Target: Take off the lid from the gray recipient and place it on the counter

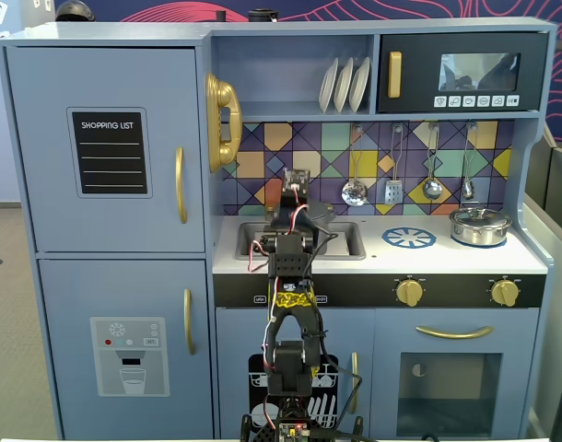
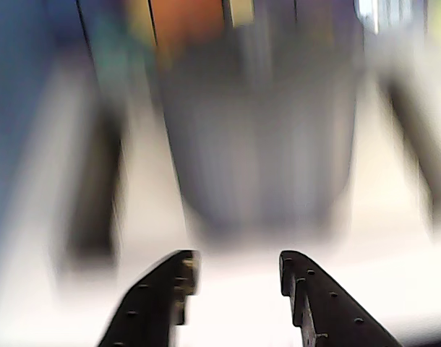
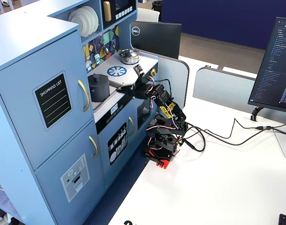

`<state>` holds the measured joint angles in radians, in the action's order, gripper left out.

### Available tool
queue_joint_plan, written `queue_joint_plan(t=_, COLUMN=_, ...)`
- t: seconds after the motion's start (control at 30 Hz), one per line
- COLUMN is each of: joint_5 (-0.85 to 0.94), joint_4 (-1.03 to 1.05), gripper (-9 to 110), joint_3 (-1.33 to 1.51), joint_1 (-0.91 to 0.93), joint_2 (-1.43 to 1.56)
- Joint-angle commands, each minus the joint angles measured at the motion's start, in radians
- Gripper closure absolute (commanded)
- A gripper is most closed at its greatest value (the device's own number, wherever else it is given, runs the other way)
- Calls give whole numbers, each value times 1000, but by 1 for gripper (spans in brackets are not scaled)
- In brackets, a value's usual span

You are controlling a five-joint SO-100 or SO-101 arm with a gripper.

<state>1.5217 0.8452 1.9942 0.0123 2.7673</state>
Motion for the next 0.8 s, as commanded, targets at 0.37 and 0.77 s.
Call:
queue_joint_plan(t=0.37, joint_5=41, joint_4=-468, gripper=82, joint_3=-46, joint_1=49, joint_2=-255)
queue_joint_plan(t=0.77, joint_5=61, joint_4=-554, gripper=83, joint_3=-84, joint_1=55, joint_2=-428)
